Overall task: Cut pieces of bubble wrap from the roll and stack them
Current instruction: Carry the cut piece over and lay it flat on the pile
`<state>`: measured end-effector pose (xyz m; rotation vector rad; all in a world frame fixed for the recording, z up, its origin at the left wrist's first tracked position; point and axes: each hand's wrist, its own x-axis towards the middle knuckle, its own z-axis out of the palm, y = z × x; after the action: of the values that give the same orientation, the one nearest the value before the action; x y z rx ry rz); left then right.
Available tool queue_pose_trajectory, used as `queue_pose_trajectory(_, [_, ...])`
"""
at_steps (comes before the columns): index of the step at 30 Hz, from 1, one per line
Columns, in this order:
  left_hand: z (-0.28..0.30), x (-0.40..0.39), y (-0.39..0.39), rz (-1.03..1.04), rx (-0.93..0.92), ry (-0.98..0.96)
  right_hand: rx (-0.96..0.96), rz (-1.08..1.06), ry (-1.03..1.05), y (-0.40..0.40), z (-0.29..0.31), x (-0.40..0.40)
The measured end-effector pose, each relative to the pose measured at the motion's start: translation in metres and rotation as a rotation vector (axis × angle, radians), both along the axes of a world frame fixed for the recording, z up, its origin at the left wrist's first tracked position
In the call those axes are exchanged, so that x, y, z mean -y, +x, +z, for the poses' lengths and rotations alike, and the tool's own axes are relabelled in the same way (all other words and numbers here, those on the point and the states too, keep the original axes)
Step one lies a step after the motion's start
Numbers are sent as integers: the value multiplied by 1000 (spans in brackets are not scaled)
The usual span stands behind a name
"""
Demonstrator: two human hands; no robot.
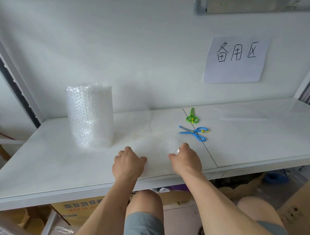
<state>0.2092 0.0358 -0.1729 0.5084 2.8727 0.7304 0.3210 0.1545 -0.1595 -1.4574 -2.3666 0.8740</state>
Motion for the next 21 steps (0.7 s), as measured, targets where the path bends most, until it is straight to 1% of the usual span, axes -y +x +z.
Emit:
queue_pose_trajectory(2, [-1, -1, 3, 13, -1, 87, -268, -38, -198, 0, 1, -6])
queue_pose_trajectory(4, [0, -5, 6, 21, 74, 264, -510, -96, -351, 2, 3, -10])
queue_pose_trajectory(5, [3, -9, 7, 21, 144, 398, -580, -109, -384, 3, 5, -13])
queue_pose_trajectory(7, [15, -17, 11, 42, 283, 678, -663, -125, -381, 3, 9, -22])
queue_pose_trajectory(8, [21, -22, 12, 51, 332, 783, -708, -136, -376, 2, 12, -28])
queue_pose_trajectory(11, [38, -45, 13, 38, 444, 973, -857, -174, -396, 3, 22, -53])
queue_pose_trajectory(13, [44, -67, 13, 35, 501, 1045, -916, -177, -369, 5, 30, -76])
queue_pose_trajectory(17, [53, -132, 17, 44, 591, 1115, -1041, -209, -323, 17, 41, -138])
queue_pose_trajectory(21, [58, -213, 27, -1, 628, 1119, -1054, -307, -236, 39, 42, -213])
